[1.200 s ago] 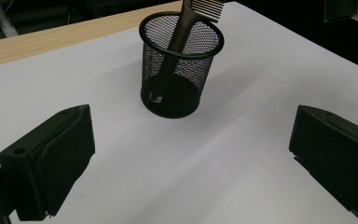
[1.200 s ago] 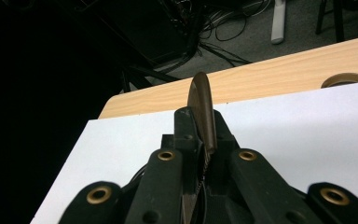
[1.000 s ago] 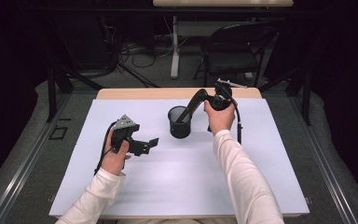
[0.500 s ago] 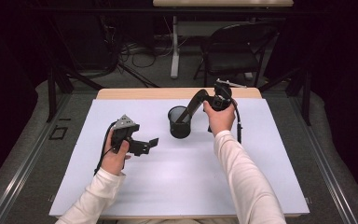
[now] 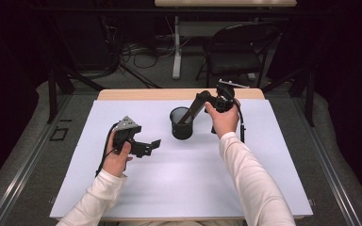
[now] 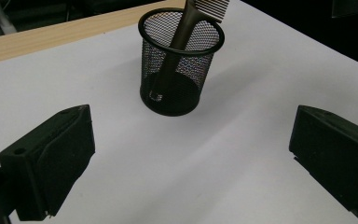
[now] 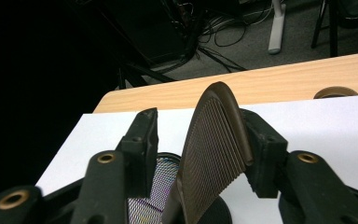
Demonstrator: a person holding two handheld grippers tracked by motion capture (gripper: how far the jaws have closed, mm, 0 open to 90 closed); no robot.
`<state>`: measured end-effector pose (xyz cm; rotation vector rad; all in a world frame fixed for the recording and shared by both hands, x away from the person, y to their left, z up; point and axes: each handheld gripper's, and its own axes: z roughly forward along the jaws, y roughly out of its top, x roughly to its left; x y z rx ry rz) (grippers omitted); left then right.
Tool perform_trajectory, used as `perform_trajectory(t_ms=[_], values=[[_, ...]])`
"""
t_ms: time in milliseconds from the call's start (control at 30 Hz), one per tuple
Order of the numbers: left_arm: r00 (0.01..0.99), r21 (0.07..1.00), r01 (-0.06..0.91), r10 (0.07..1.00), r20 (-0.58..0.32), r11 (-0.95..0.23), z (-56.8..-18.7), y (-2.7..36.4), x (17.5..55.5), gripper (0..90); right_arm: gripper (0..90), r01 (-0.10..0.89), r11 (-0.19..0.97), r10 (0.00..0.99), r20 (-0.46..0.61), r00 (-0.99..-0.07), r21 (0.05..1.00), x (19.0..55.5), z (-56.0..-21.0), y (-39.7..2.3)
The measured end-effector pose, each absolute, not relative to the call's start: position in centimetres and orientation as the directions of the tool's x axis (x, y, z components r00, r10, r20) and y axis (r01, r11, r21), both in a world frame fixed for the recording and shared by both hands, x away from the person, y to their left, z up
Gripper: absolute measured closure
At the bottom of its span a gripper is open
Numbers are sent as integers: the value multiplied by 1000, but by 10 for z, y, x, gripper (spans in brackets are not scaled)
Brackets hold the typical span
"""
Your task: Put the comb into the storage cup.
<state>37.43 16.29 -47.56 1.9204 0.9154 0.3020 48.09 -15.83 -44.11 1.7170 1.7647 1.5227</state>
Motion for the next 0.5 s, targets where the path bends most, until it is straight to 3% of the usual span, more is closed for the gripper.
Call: perform_trajectory(t_ms=[500], values=[[687, 840, 472, 708, -162, -266, -476, 163, 375, 5, 386, 570, -202, 853, 429, -296, 796, 480, -440, -158]])
